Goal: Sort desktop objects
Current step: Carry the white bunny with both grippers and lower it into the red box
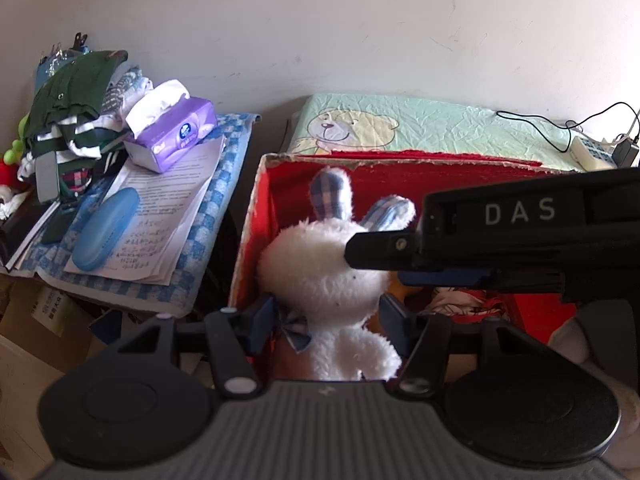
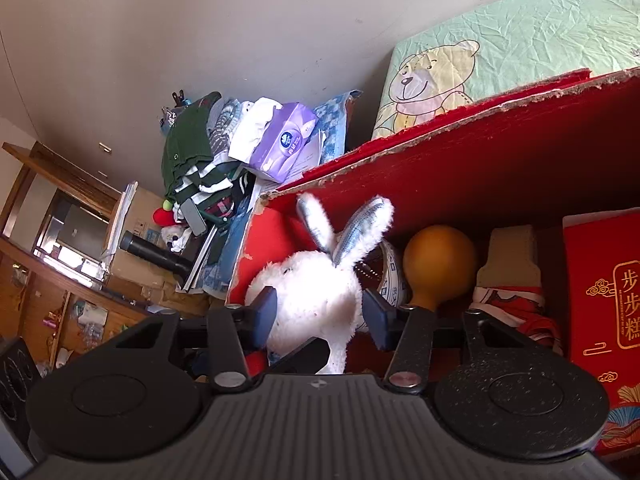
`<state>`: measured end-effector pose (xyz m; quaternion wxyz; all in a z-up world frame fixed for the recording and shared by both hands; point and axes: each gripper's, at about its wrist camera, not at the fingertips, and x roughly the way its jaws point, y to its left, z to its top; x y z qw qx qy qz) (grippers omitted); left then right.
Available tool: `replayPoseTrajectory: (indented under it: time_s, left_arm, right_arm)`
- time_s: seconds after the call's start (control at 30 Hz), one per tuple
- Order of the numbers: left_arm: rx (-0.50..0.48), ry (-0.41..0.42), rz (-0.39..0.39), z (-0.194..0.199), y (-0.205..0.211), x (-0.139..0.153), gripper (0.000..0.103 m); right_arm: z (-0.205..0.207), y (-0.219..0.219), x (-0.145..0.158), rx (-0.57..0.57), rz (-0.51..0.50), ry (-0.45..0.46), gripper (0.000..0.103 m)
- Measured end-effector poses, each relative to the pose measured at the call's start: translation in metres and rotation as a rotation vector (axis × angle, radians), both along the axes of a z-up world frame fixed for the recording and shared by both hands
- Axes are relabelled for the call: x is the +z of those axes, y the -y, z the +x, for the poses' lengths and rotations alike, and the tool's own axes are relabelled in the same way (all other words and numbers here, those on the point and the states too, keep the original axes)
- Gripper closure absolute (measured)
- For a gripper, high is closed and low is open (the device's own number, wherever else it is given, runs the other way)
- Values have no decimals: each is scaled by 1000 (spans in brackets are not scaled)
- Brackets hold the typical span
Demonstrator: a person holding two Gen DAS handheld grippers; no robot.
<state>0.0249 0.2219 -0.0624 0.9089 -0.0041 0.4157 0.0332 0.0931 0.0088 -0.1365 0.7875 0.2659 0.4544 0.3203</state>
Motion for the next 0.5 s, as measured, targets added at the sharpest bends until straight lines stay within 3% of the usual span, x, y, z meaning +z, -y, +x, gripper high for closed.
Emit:
replayPoseTrajectory:
  time_s: [0.03, 0.2, 0.5]
  left_arm:
    - [4, -4, -2, 1, -1, 0, 42]
    - [20, -21, 1, 5, -1, 2, 42]
    - [36, -23, 23, 6, 3, 5, 42]
  right_arm:
    - [1, -1, -1, 7, 7, -4, 64]
    - [4, -13, -4, 39, 7, -12, 66]
    - [3, 1, -1, 9, 40, -22, 52]
